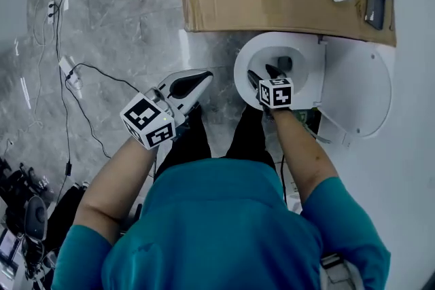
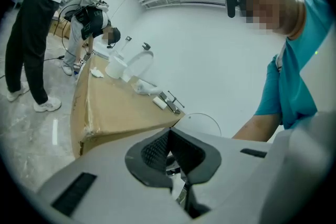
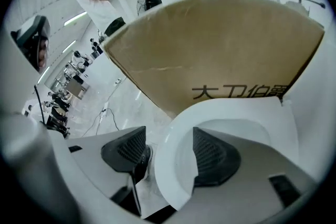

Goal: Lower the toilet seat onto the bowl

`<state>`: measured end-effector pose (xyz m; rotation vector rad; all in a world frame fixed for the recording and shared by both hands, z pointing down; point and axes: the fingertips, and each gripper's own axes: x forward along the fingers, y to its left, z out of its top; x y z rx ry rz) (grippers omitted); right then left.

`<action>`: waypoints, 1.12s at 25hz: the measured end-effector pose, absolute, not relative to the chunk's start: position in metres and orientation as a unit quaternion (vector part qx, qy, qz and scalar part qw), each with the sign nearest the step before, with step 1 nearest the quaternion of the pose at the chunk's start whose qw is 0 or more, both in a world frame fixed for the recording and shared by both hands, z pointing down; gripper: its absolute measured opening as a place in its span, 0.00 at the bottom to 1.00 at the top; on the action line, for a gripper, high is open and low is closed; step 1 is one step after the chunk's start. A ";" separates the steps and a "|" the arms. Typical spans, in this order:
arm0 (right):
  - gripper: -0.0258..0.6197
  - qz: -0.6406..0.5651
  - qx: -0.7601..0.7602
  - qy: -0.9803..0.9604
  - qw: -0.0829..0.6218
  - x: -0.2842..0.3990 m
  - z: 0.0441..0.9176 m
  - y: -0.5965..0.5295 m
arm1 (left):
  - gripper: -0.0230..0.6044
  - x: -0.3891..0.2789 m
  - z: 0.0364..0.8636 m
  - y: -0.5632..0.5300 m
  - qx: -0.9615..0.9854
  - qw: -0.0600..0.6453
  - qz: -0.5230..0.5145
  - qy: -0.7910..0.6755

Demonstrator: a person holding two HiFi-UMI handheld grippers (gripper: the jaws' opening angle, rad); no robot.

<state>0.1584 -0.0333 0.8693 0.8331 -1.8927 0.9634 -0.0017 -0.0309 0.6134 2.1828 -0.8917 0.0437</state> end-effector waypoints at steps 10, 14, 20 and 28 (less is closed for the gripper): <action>0.11 0.373 0.327 -0.831 0.250 0.184 0.677 -0.082 | 0.03 0.028 0.503 -0.054 0.881 0.326 0.005 -0.342; 0.04 0.356 0.329 -0.849 0.210 0.197 0.612 -0.092 | 0.03 0.040 0.462 -0.057 0.890 0.309 -0.002 -0.335; 0.04 0.333 0.304 -0.880 0.149 0.207 0.526 -0.093 | 0.03 0.059 0.415 -0.062 0.903 0.279 -0.004 -0.326; 0.04 0.278 0.293 -0.912 0.075 0.224 0.409 -0.101 | 0.03 0.077 0.345 -0.076 0.923 0.216 -0.015 -0.319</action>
